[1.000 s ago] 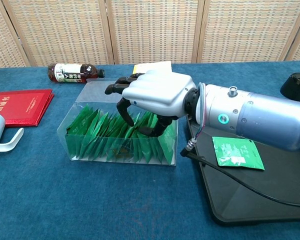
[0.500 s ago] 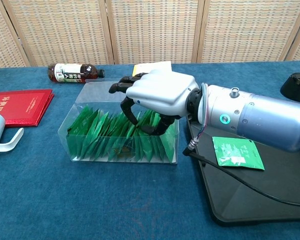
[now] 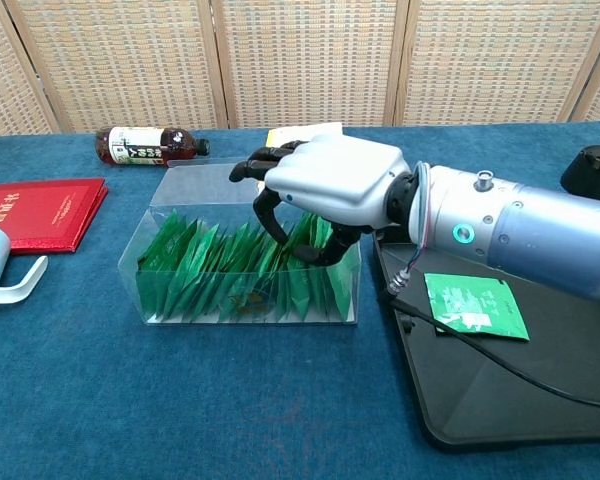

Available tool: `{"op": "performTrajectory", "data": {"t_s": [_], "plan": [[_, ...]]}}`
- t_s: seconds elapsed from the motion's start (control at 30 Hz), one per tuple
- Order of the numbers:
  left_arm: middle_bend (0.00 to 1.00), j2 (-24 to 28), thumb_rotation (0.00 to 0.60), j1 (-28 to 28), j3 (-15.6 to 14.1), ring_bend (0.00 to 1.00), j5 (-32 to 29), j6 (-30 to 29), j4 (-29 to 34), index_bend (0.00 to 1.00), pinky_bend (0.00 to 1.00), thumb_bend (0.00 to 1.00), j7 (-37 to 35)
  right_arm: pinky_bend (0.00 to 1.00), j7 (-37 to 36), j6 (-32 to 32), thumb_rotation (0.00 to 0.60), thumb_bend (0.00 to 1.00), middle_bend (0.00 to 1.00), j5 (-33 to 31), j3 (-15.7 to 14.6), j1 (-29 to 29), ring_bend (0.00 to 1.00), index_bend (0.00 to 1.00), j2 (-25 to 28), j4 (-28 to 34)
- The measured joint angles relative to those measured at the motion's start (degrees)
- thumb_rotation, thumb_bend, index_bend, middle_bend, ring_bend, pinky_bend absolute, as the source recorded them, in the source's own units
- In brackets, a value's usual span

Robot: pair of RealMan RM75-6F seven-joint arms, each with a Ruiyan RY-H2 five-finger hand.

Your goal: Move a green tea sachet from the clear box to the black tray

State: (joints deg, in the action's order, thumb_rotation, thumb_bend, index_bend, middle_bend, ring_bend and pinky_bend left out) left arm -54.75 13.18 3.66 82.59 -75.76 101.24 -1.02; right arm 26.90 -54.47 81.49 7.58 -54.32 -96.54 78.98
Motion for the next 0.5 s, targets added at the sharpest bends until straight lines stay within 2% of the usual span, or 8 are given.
{"op": "performTrajectory", "data": {"t_s": [0.5], "plan": [[0.00, 0.0, 0.600, 0.1, 0.0, 0.00, -0.1, 0.2, 0.0, 0.00, 0.00, 0.02, 0.0, 0.18, -0.1, -0.3, 0.600, 0.55, 0.15, 0.2, 0.3, 0.3, 0.00, 0.57, 0.4, 0.0]]}}
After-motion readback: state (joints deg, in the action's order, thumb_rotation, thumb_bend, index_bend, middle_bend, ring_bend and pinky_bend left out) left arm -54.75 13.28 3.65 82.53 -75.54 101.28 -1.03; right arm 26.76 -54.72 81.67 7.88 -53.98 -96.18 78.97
